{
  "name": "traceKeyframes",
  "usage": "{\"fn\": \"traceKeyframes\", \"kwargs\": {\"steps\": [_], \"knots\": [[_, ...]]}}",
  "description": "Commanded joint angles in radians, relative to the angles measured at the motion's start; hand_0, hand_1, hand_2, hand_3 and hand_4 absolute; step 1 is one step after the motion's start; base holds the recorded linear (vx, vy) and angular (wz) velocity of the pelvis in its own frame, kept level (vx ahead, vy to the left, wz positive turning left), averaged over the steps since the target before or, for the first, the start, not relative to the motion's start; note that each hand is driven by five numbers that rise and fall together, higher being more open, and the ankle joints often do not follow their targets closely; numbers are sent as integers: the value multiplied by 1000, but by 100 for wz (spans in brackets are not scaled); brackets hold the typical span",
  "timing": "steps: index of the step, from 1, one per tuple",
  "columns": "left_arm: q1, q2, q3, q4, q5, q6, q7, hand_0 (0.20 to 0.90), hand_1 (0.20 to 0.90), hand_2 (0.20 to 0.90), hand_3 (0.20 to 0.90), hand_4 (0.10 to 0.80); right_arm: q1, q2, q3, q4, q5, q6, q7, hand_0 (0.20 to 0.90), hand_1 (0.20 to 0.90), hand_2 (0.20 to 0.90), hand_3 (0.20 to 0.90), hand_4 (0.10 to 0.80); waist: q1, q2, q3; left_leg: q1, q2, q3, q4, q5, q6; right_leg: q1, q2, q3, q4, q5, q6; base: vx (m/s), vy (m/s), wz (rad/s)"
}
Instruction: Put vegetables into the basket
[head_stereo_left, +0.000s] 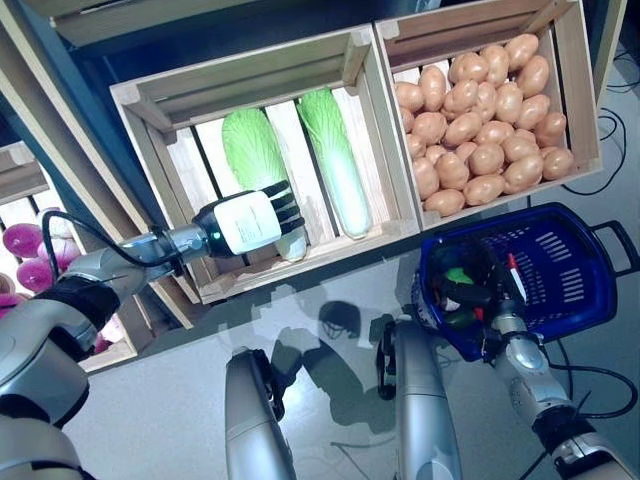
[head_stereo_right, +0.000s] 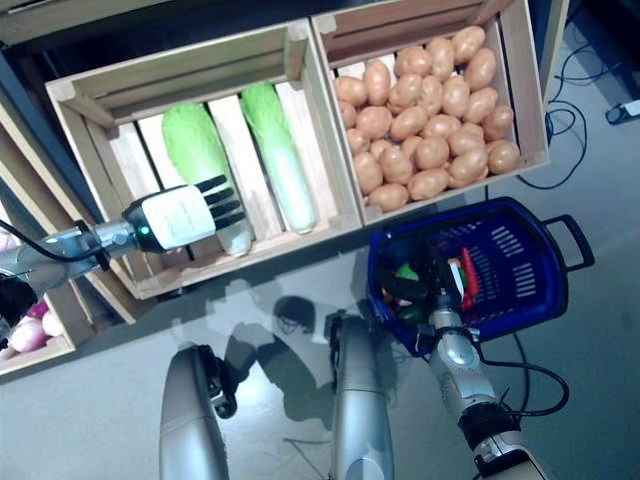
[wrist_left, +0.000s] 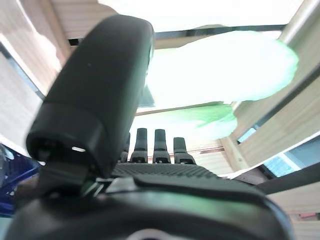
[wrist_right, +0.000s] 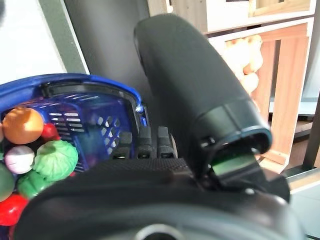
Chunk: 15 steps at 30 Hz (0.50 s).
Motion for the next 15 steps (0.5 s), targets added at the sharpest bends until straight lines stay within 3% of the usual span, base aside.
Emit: {"fn": "traceKeyframes", "kwargs": {"steps": [1,15], "knots": [[-104,31,42,-23,2,11,71,900,900,900,900,800,-9,-39,-75,-105,4,-49,-60,900,900,900,900,800,7,18,-50,-28,11,17,1,-71,20,14,-61,-21,-23,34,50,13,2,-6],[-132,22,48,-13,4,-8,15,900,900,900,900,800,-16,-49,-100,-161,22,-56,-48,900,900,900,900,800,3,8,-8,-181,47,4,106,-83,24,-141,-56,3,88,33,65,-14,-4,-7]]}}
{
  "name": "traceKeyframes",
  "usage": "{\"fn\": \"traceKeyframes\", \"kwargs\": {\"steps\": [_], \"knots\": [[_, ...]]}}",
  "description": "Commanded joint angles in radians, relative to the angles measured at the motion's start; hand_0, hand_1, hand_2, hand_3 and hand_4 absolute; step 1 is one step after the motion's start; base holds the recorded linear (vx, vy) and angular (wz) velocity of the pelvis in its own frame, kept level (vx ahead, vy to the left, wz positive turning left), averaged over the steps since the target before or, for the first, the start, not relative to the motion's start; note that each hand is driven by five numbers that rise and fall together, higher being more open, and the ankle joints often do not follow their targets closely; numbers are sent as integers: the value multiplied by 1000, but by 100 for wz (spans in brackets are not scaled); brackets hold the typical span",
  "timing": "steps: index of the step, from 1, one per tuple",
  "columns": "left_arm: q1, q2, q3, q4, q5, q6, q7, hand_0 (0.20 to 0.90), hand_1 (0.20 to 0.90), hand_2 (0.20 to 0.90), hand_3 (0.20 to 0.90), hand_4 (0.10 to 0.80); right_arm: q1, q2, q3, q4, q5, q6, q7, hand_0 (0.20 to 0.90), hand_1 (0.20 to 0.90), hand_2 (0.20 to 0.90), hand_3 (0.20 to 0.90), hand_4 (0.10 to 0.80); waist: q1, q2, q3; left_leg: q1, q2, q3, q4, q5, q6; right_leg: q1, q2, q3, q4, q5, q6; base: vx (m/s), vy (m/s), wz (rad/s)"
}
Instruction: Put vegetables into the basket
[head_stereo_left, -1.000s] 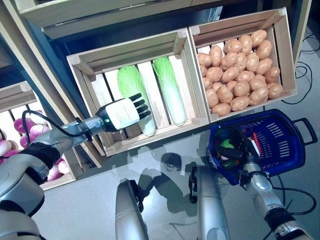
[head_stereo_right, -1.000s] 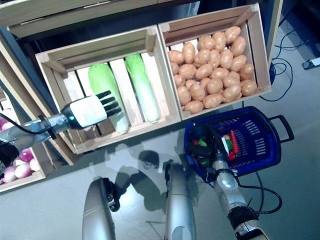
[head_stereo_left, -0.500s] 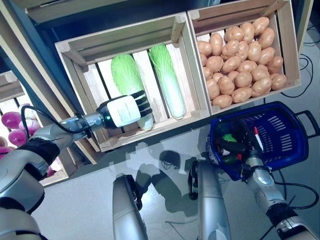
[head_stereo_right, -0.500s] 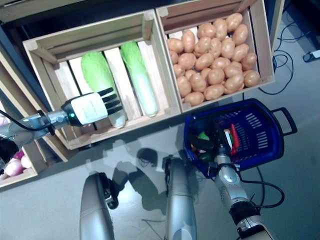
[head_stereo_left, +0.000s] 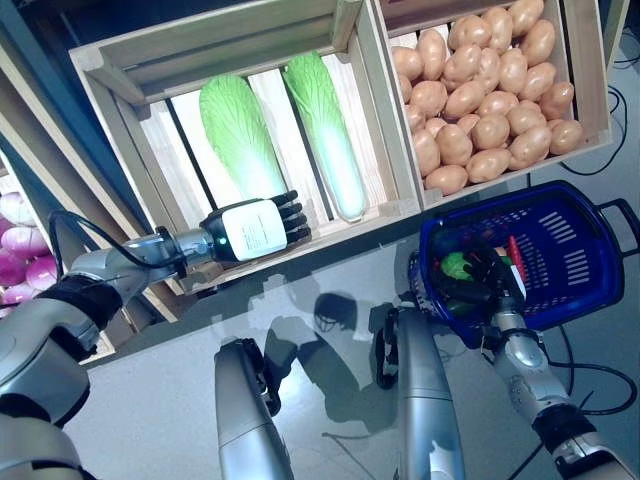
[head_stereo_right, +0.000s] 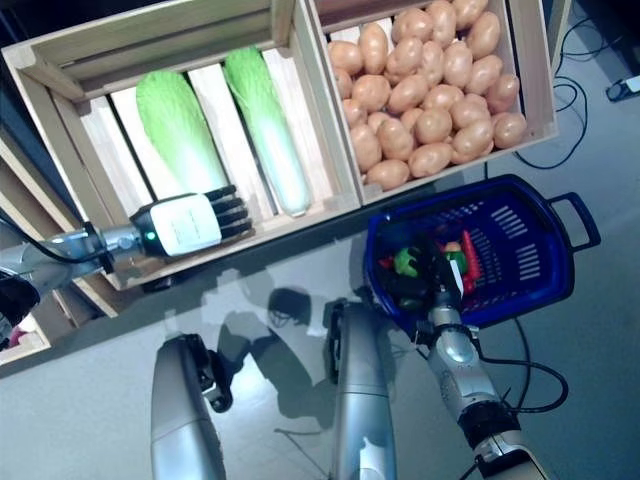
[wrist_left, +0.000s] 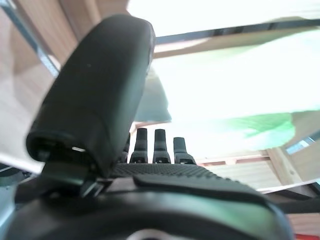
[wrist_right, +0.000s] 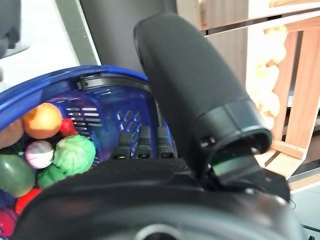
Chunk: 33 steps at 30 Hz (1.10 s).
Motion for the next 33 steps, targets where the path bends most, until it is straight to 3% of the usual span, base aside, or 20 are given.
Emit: {"fn": "traceKeyframes", "kwargs": {"steps": [1,5,12,25,26,27,28,33], "knots": [[-142,24,44,3,-53,28,8,900,900,900,900,800,-18,-43,-98,-126,18,-72,-31,900,900,900,900,800,-2,8,-4,-33,15,33,-45,-43,25,10,-54,-2,-27,40,75,-42,-21,-7],[-177,31,32,1,-151,48,-111,900,900,900,900,800,-18,-58,-103,-164,18,-83,-15,900,900,900,900,800,-7,6,12,-58,27,35,-19,-49,29,-15,-52,2,-2,33,73,-12,-1,-5],[-256,37,13,66,-205,97,-151,900,900,900,900,800,-31,-86,-127,-203,12,-107,-11,900,900,900,900,800,-18,-1,39,-119,58,25,41,-57,31,-73,-55,23,66,20,71,-15,-3,-5],[-354,40,-7,152,-283,181,-239,900,900,900,900,800,-44,-124,-168,-278,-15,-107,-17,900,900,900,900,800,-34,-11,91,-200,71,-3,120,-65,40,-157,-65,65,135,28,64,-7,9,2],[-354,41,-9,157,-303,190,-247,484,484,484,484,522,-42,-124,-169,-280,-19,-109,-24,900,900,900,900,800,-34,-10,95,-201,69,-4,124,-66,43,-159,-67,66,139,28,62,-16,10,-3],[-353,42,-9,159,-312,191,-248,354,354,354,354,436,-42,-124,-170,-280,-19,-108,-25,900,900,900,900,800,-34,-11,96,-201,68,-5,126,-67,44,-160,-67,67,140,28,61,0,0,0],[-353,43,-8,162,-331,190,-252,300,300,300,300,400,-42,-124,-170,-280,-16,-108,-26,900,900,900,900,800,-34,-11,97,-201,67,-6,127,-67,46,-161,-69,67,142,28,59,0,0,0],[-357,36,-14,172,-364,166,-265,300,300,300,300,400,-55,-119,-164,-265,-22,-115,-21,900,900,900,900,800,-31,-8,88,-169,62,1,110,-64,60,-131,-79,56,119,30,51,0,0,0]]}}
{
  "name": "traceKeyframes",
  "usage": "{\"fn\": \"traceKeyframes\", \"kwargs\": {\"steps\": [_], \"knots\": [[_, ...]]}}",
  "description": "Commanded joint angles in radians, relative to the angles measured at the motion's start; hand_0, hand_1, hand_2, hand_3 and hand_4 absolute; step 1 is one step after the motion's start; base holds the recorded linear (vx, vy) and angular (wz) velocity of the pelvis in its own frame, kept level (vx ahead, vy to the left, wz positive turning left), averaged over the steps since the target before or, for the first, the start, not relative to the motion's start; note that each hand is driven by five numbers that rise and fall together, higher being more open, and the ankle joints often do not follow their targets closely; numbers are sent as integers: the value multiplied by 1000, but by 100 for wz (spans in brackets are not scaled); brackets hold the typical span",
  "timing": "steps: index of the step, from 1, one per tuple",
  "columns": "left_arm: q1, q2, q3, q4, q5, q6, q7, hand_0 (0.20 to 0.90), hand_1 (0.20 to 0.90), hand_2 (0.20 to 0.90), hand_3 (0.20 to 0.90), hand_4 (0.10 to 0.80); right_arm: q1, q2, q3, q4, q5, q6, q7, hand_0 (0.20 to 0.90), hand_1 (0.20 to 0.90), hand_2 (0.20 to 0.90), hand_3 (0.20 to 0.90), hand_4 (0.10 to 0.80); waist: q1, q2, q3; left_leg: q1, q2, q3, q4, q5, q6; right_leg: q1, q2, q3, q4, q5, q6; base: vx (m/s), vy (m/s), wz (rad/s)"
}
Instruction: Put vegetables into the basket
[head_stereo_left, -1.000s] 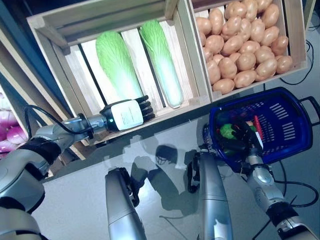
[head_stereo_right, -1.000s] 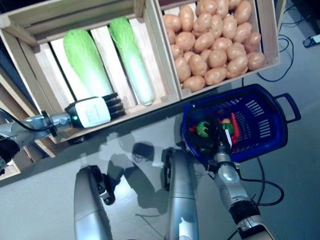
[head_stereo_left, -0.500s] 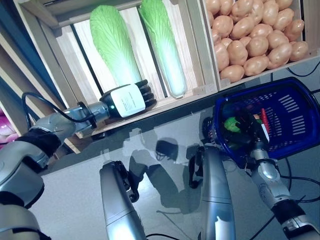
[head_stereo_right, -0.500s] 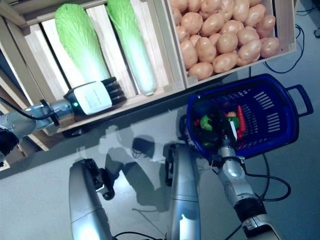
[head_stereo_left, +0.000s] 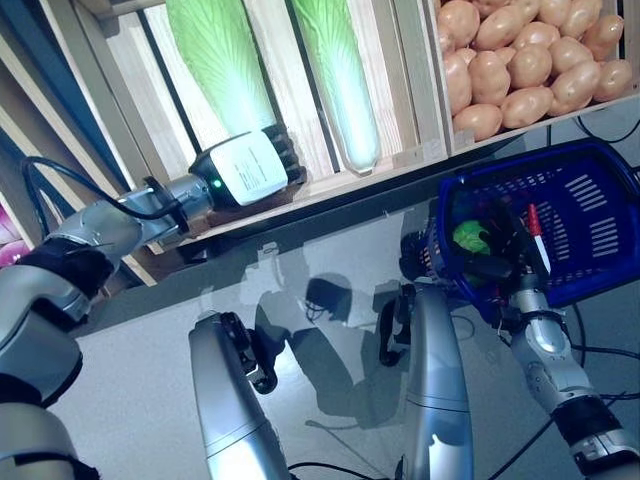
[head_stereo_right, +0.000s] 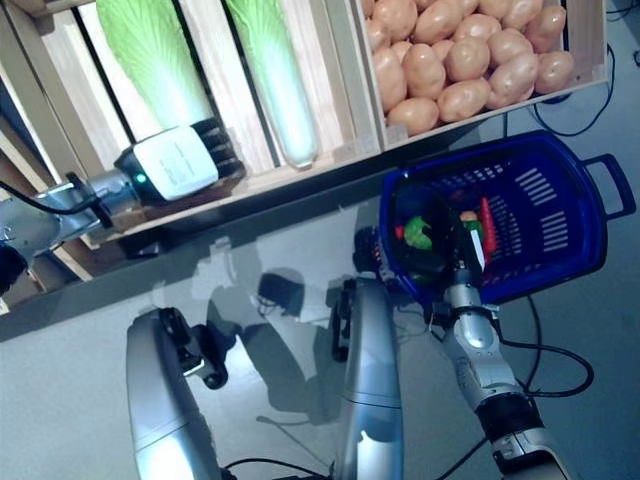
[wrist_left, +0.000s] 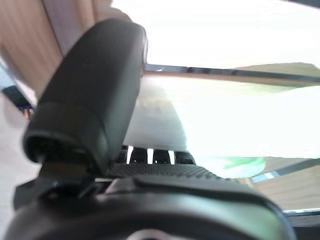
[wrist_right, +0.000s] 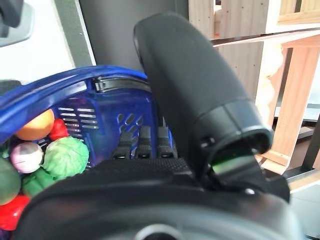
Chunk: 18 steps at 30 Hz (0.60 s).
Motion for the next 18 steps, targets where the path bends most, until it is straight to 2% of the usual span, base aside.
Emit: {"fn": "traceKeyframes", "kwargs": {"steps": [1,11,18], "knots": [[-175,15,-3,186,-99,130,-58,300,300,300,300,400,-58,-37,-95,-110,-22,-111,-25,900,900,900,900,800,-51,6,18,51,22,26,-84,-27,41,79,-72,6,-32,22,34,0,0,0],[-136,18,15,166,-169,75,19,300,300,300,300,400,-77,-4,-89,-101,-49,-109,-63,900,900,900,900,800,-43,23,-43,210,16,76,-213,-2,58,240,-67,-41,-167,41,28,4,-9,3],[-69,23,48,154,-229,13,113,300,300,300,300,400,-59,3,-73,-70,-32,-136,-32,900,900,900,900,800,-47,36,-91,359,3,121,-334,34,54,396,-53,-66,-300,68,21,16,9,0]]}}
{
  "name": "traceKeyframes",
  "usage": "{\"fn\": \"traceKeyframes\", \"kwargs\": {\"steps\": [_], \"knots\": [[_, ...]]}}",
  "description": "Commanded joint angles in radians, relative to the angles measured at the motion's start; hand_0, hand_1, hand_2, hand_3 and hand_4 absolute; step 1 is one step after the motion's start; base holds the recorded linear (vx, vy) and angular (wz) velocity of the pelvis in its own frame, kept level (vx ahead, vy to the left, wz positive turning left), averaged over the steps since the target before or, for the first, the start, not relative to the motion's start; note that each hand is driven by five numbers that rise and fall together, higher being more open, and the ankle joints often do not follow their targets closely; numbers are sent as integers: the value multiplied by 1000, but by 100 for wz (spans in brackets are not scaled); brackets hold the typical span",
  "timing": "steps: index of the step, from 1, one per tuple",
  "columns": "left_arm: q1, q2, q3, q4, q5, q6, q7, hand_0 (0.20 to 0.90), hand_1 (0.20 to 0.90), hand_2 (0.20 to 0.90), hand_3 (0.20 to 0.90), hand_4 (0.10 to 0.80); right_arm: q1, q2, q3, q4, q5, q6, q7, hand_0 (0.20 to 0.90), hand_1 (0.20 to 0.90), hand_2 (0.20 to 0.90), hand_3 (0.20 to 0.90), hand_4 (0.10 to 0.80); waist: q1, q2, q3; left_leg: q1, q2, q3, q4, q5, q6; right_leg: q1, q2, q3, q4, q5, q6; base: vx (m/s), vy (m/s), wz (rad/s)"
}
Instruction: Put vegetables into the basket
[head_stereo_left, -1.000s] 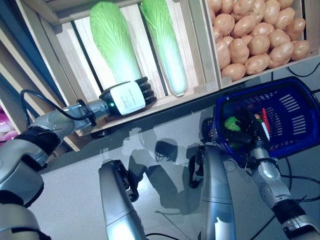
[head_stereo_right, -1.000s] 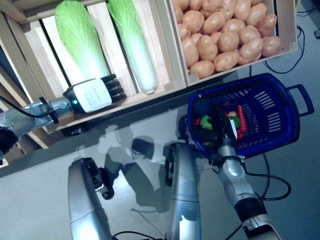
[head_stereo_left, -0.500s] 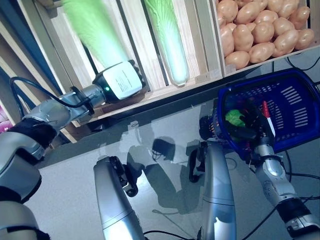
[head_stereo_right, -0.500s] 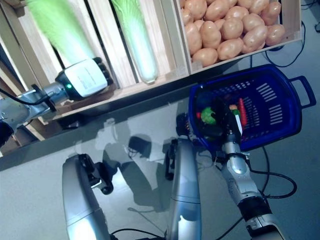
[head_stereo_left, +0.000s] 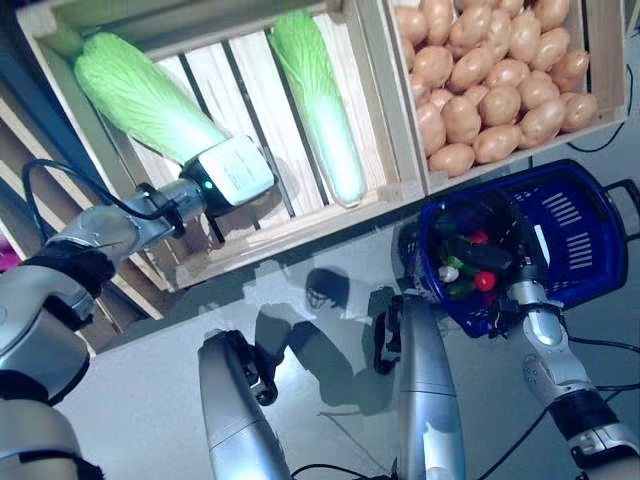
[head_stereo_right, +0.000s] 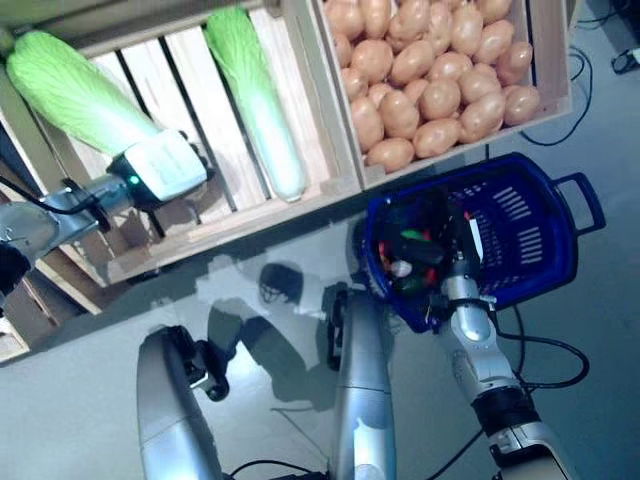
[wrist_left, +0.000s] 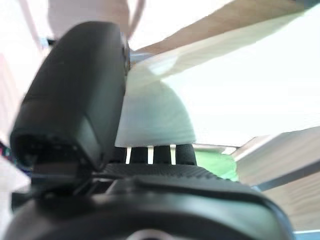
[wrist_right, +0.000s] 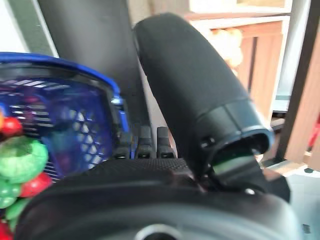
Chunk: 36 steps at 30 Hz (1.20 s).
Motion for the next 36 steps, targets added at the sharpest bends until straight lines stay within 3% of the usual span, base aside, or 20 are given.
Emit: {"fn": "traceKeyframes", "kwargs": {"steps": [1,10,16,19,20,22,23,25,28,36], "knots": [[-65,52,115,50,-129,52,140,300,300,300,300,400,-19,-2,-69,-37,-29,-140,-13,900,900,900,900,800,-13,40,-106,77,-8,48,-121,20,62,133,-27,-6,-135,76,35,54,18,-2],[-24,60,148,-35,-214,-27,176,300,300,300,300,400,4,23,-47,-27,-29,-130,-26,900,900,900,900,800,2,51,-161,260,-28,83,-339,88,57,294,-35,-21,-335,125,39,39,-8,4],[29,39,203,-89,-381,-89,193,300,300,300,300,400,20,50,-30,-15,-35,-117,-45,900,900,900,900,800,20,52,-200,389,-36,100,-468,110,55,406,-49,-39,-447,147,46,48,-19,2],[70,10,265,-122,-489,-137,185,300,300,300,300,400,22,74,-18,-14,-50,-123,-26,900,900,900,900,800,30,50,-217,436,-37,111,-533,149,60,448,-56,-60,-503,184,38,-33,-13,2],[78,4,275,-128,-500,-140,182,300,300,300,300,400,24,78,-15,-14,-54,-124,-21,900,900,900,900,800,31,50,-219,450,-38,105,-524,122,52,461,-59,-56,-493,160,49,0,0,0],[139,-35,359,-157,-614,-221,150,300,300,300,300,400,27,105,5,-19,-82,-133,30,900,900,900,900,800,43,49,-241,507,-48,122,-604,168,58,513,-60,-75,-564,203,41,14,-7,-4],[144,-36,364,-159,-621,-223,146,300,300,300,300,400,27,105,6,-19,-82,-134,34,900,900,900,900,800,43,49,-241,512,-49,123,-608,170,58,518,-60,-76,-568,204,42,57,-3,-5],[223,-95,477,-190,-751,-295,74,300,300,300,300,400,23,120,37,-29,-126,-151,104,900,900,900,900,800,57,46,-256,574,-62,132,-669,185,59,574,-58,-87,-615,217,45,47,-16,-2],[299,-154,575,-207,-865,-349,-11,300,300,300,300,400,20,129,46,-28,-129,-143,135,900,900,900,900,800,71,42,-273,627,-73,137,-720,202,58,626,-52,-99,-659,228,46,56,-30,-1],[414,-281,724,-236,-1139,-377,-227,300,300,300,300,400,24,174,48,-20,-142,-104,178,900,900,900,900,800,88,36,-301,733,-89,152,-831,246,54,742,-19,-123,-769,253,45,56,-40,-2]]}}
